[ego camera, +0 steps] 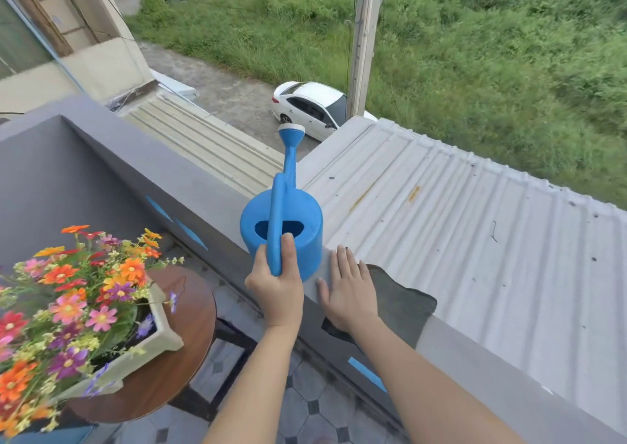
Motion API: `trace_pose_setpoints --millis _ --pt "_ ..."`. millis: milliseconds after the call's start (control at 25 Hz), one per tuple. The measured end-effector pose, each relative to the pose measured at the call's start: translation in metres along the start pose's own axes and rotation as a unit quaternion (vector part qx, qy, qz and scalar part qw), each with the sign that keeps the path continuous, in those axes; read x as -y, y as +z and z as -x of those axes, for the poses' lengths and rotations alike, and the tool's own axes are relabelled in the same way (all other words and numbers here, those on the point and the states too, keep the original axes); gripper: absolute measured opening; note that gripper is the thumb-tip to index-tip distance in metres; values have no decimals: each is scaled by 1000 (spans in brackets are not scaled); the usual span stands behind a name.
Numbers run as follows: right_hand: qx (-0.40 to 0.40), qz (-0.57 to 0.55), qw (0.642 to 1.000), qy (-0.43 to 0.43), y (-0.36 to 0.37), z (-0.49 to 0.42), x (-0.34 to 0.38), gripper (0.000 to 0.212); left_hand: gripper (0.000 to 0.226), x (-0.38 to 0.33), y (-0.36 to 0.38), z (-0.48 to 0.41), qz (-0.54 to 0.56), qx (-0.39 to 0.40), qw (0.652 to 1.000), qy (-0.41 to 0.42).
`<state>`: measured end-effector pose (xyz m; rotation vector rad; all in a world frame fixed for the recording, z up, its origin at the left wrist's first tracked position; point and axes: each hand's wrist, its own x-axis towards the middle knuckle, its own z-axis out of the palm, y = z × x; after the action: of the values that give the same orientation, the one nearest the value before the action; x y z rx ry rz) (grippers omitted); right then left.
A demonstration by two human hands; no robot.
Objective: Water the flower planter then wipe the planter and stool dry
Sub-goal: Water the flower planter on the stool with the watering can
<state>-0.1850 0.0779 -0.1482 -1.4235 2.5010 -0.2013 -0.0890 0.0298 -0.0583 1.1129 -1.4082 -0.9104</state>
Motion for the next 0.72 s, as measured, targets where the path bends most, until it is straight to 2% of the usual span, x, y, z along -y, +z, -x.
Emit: trace_pose_setpoints --millis 240,360,440,520,640,720 --pt "-7 -32 999 -6 -4 3 -1 86 57 -6 -17 -25 -12 -55 995 81" --pt "-48 -126 991 -8 -14 9 8 94 45 -18 -38 -31 3 -56 995 85" --pt "-104 -188 976 -28 -25 11 23 97 33 -31 -53 -34 6 -65 995 72" --pt "-159 -235 956 -71 -42 13 50 89 20 -54 -73 -41 10 -78 994 73" --pt "-204 -288 922 -160 -79 20 105 76 22 -94 -112 -56 24 -99 990 93" --pt "-234 -318 896 -206 -106 28 144 77 27 -118 -141 -65 44 -115 987 103"
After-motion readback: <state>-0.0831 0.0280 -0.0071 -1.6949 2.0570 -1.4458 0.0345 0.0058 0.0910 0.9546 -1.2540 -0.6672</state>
